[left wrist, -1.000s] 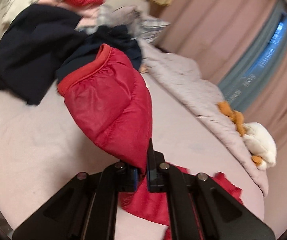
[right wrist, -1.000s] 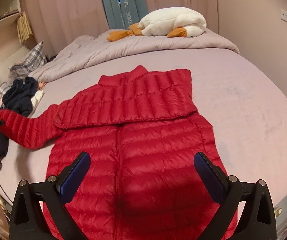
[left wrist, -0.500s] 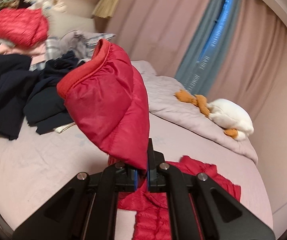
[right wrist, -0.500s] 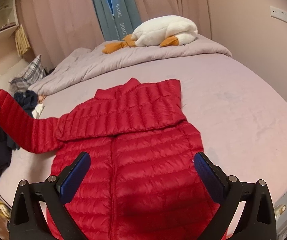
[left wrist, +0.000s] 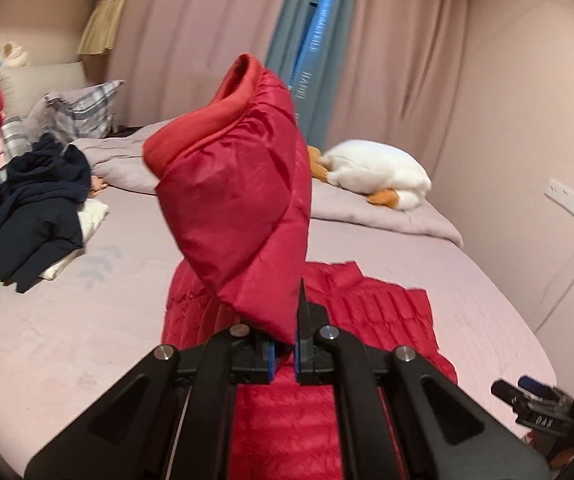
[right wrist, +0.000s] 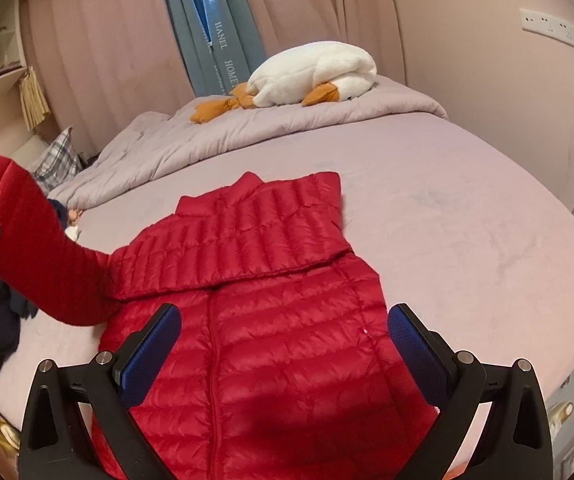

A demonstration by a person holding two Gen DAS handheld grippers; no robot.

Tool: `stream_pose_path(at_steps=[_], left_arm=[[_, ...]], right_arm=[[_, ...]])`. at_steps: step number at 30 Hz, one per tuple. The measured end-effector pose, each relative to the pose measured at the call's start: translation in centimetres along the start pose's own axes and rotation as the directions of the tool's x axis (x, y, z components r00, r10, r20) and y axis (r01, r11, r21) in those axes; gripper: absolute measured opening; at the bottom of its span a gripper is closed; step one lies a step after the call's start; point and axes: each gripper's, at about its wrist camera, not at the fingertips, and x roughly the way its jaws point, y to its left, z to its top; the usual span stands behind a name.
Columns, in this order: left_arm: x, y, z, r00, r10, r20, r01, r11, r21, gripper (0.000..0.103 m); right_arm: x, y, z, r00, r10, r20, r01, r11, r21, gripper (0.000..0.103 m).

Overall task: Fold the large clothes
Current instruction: 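Fold the held sleeve across the jacket body and open left gripper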

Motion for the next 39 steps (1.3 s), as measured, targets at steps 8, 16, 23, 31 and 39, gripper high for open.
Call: stream_pose_path(at_steps=[8, 16, 23, 31, 39], left_arm=[[1.8, -3.4, -3.6, 0.987, -0.078, -0.141, 0.087, 0.995, 0.055, 0.005], [4.2, -4.9, -8.3, 0.958, -0.077, -0.277, 0.091, 0.995, 0.040, 0.005], [6.5, -5.6, -11.5, 0.908, -0.109, -0.404, 0.128, 0.992, 0.019, 0.005], [7.8, -5.4, -13.1, 0.865, -0.131, -0.484, 0.140, 0.990, -0.018, 0.007], [8.2, -5.7, -14.1, 0.833, -0.126, -0.538, 0.140, 0.990, -0.014, 0.028]], right_arm=[[-0.1, -1.9, -0.1, 1.000, -0.016, -0.001, 0.016, 0.999, 0.037, 0.102], [-0.1, -3.4, -0.5, 1.000, -0.022, -0.013, 0.023, 0.997, 0.079, 0.102], [0.2, -4.1, -0.9, 0.999, -0.027, -0.032, 0.030, 0.994, 0.101, 0.102], [0.2, -4.5, -1.2, 0.999, -0.023, -0.047, 0.028, 0.993, 0.115, 0.102], [0.7, -4.4, -1.6, 0.997, -0.012, -0.071, 0.020, 0.993, 0.114, 0.102]])
